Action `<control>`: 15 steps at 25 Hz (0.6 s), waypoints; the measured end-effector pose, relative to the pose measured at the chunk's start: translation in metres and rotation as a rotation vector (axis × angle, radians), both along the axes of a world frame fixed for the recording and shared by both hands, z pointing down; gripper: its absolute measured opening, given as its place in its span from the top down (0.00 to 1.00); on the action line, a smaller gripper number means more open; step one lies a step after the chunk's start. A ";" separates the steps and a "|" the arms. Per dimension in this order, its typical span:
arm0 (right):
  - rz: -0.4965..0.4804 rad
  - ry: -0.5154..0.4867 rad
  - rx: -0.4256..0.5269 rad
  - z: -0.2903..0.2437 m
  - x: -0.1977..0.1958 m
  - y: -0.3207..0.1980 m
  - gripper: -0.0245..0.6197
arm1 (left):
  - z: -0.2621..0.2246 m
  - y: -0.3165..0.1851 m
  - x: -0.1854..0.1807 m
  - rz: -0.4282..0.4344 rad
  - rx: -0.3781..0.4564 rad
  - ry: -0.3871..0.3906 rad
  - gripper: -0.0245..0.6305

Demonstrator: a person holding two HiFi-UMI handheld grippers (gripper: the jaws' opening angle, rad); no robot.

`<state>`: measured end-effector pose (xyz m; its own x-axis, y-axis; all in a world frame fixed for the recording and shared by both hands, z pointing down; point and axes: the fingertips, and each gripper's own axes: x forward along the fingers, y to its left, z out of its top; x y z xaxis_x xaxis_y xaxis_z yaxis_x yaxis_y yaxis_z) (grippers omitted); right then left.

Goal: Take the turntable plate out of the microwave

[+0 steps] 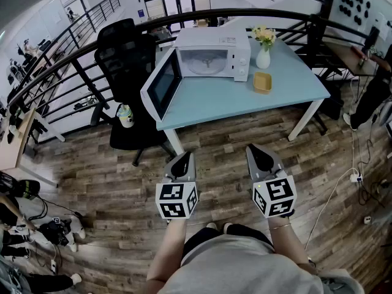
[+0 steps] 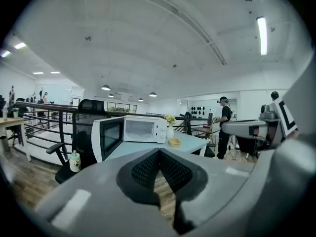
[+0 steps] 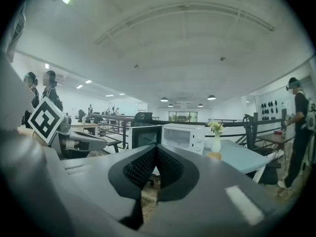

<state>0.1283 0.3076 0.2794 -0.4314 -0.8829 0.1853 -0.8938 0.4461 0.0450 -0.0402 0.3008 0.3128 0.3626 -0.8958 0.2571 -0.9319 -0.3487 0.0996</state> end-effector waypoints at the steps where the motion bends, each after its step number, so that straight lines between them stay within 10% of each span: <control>1: -0.004 -0.003 -0.004 0.001 0.000 0.001 0.94 | 0.000 0.001 0.000 -0.001 -0.002 0.001 0.96; 15: -0.094 -0.059 -0.007 -0.001 -0.007 0.001 0.94 | 0.001 0.000 0.024 0.045 -0.025 0.010 0.96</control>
<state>0.1216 0.3087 0.2786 -0.5226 -0.8369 0.1628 -0.8490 0.5282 -0.0101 -0.0162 0.3007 0.3133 0.4053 -0.8716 0.2757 -0.9142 -0.3876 0.1183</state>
